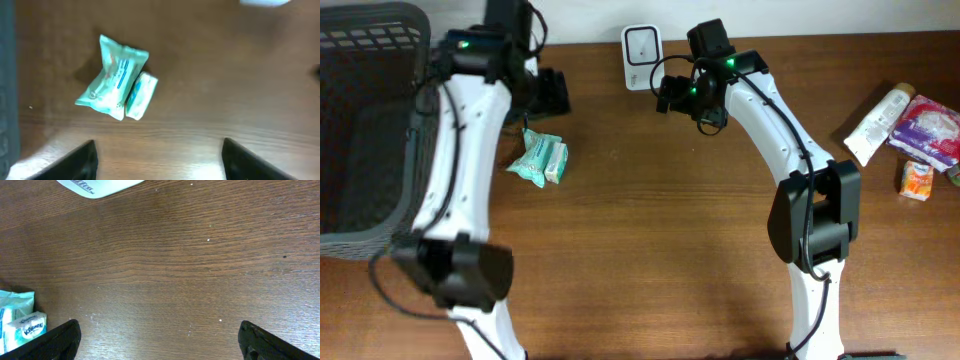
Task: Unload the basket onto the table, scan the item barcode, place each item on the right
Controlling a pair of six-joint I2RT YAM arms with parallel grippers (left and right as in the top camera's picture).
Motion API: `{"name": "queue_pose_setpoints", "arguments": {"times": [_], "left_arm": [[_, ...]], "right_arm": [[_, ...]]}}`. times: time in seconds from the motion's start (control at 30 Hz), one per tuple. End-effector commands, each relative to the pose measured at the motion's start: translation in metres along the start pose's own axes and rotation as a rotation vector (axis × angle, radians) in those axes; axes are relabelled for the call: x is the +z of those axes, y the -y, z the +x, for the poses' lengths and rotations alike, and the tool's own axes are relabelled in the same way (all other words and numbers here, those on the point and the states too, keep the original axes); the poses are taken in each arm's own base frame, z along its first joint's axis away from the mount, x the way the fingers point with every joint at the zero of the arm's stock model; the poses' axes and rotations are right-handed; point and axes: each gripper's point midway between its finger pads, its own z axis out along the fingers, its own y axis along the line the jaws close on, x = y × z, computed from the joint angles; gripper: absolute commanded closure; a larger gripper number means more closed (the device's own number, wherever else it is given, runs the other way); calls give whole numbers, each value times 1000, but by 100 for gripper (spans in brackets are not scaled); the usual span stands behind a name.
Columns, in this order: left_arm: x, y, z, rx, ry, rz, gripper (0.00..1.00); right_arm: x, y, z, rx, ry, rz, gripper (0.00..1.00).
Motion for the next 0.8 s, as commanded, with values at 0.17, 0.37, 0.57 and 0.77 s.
{"name": "queue_pose_setpoints", "arguments": {"times": [0.17, 0.37, 0.57, 0.77], "left_arm": [[133, -22, 30, 120, -291, -135, 46], [155, -10, 45, 107, -365, -56, 39], [167, 30, 75, 81, -504, 148, 43], [133, 81, 76, 165, -507, 320, 43]], "right_arm": [[10, 7, 2, 12, -11, 25, 1], [10, 7, 2, 12, -11, 25, 1], [10, 7, 2, 12, -11, 25, 1], [10, 7, 2, 12, -11, 25, 1]]}}
